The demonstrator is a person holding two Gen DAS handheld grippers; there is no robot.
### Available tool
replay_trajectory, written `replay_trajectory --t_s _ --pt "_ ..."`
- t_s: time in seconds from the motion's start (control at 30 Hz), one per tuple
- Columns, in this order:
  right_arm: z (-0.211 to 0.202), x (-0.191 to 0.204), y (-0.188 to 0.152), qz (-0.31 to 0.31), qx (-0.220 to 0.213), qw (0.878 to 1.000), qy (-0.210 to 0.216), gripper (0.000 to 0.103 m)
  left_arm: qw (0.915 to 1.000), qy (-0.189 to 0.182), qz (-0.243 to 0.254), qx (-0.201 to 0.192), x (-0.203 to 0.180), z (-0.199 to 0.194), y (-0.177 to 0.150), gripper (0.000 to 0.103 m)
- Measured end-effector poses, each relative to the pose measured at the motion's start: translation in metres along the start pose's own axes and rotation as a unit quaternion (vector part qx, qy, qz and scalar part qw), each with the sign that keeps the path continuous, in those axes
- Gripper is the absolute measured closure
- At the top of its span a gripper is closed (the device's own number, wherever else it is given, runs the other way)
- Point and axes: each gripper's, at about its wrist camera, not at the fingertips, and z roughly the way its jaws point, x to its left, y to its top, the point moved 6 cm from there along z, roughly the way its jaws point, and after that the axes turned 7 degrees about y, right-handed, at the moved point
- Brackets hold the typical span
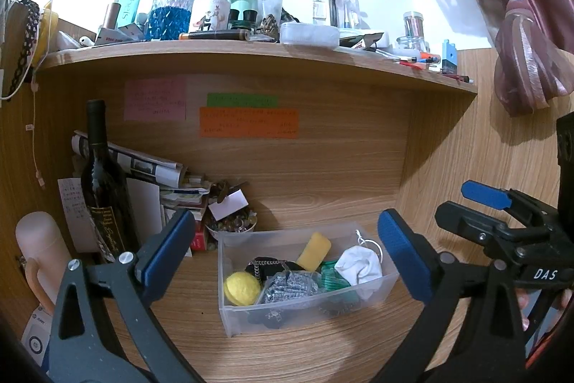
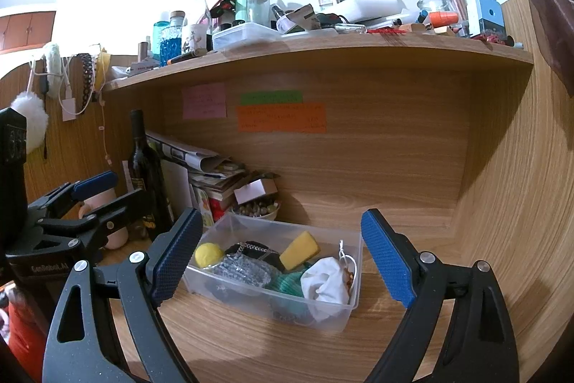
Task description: Organize soft objects
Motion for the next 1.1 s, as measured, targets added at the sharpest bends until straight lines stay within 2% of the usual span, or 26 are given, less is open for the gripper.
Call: replay_trajectory --t_s 0.37,0.87,1.1 --pt "0.001 0.001 0.000 0.000 0.000 1.000 0.001 0.013 1.0000 -0.001 -0.007 0.006 0.002 0.004 -0.002 0.000" --pt "0.005 -0.002 -0.002 -0.002 0.001 1.000 0.004 0.000 0.9999 -0.008 0.000 0.015 0.001 0.006 -0.003 0.000" --pt "0.011 -0.006 -0.004 -0.003 0.008 1.000 0.008 0.000 0.9998 -0.007 -0.003 0.020 0.004 0.007 -0.005 0.000"
